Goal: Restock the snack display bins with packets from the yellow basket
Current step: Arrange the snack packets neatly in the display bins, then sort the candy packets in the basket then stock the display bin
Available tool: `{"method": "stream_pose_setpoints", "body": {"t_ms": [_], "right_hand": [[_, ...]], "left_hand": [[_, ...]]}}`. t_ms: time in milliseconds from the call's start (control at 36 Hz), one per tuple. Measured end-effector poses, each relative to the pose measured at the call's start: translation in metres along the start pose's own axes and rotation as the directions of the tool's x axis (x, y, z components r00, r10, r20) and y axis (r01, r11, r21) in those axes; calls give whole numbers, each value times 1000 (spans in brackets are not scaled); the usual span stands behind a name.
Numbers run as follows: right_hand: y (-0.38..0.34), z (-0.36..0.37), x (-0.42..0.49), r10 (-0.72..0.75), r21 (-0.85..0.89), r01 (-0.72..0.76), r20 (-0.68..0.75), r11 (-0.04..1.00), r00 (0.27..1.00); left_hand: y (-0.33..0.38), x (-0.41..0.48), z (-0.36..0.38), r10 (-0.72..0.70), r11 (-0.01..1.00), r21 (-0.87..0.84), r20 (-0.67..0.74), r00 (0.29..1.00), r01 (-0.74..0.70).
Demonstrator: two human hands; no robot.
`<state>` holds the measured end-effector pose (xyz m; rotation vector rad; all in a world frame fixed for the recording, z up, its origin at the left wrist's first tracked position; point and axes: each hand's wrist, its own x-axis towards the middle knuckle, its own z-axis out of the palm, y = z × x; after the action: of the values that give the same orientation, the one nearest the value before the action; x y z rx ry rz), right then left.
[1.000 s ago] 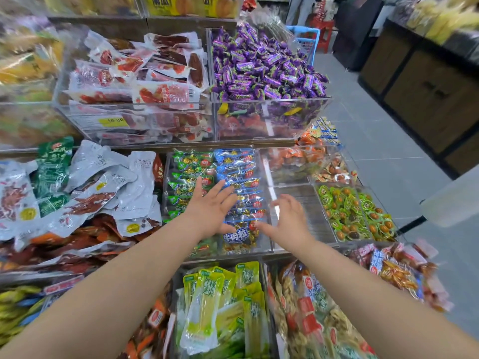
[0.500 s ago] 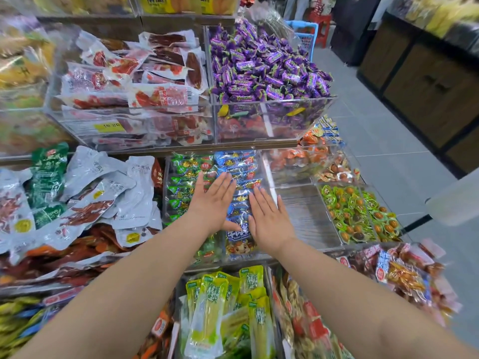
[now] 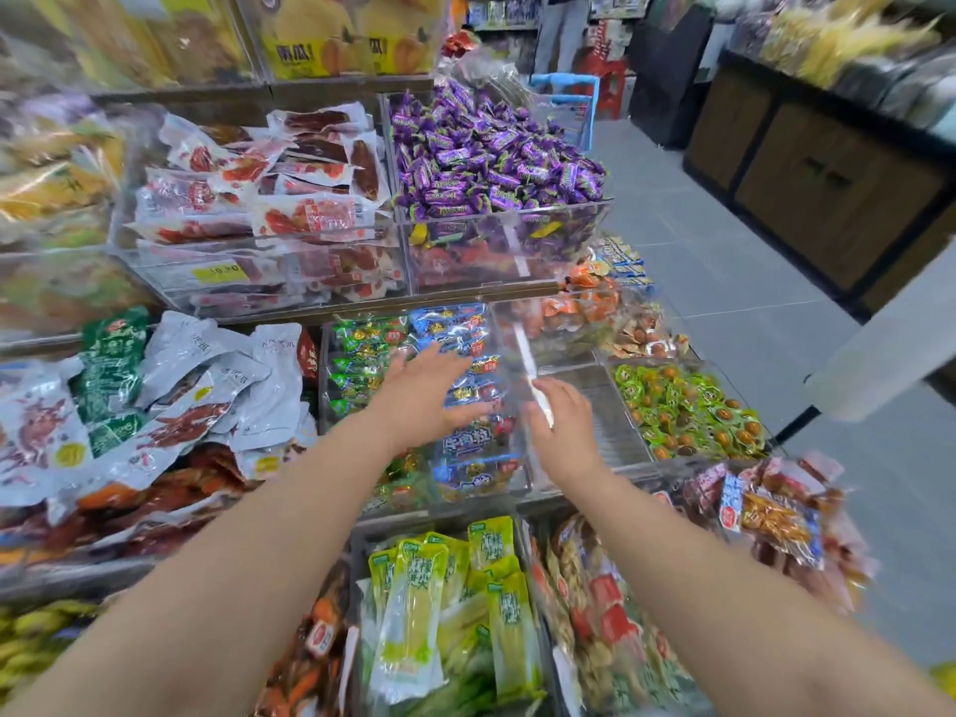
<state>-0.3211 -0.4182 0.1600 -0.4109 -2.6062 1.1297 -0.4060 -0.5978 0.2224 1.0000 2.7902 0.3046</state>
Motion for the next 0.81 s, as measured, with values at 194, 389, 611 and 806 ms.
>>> {"method": "stream_pose_setpoints", "body": {"t_ms": [194, 389, 611, 806], "right_hand": [[69, -47, -78, 385, 268, -370, -6, 890, 923], [144, -103, -200, 645, 352, -619, 56, 702, 762], [218, -169, -411, 914, 404, -872, 169, 277, 369], [241, -196, -591, 971, 425, -894, 234, -145, -46]], "left_hand": [[110, -40, 41, -194, 833, -553, -263, 945, 17], [212, -79, 133, -223, 612, -750, 141, 965, 251], [271, -175, 247, -217, 422, -418, 815, 537, 805], [305, -219, 316, -257, 603, -239, 845, 469, 761]]}}
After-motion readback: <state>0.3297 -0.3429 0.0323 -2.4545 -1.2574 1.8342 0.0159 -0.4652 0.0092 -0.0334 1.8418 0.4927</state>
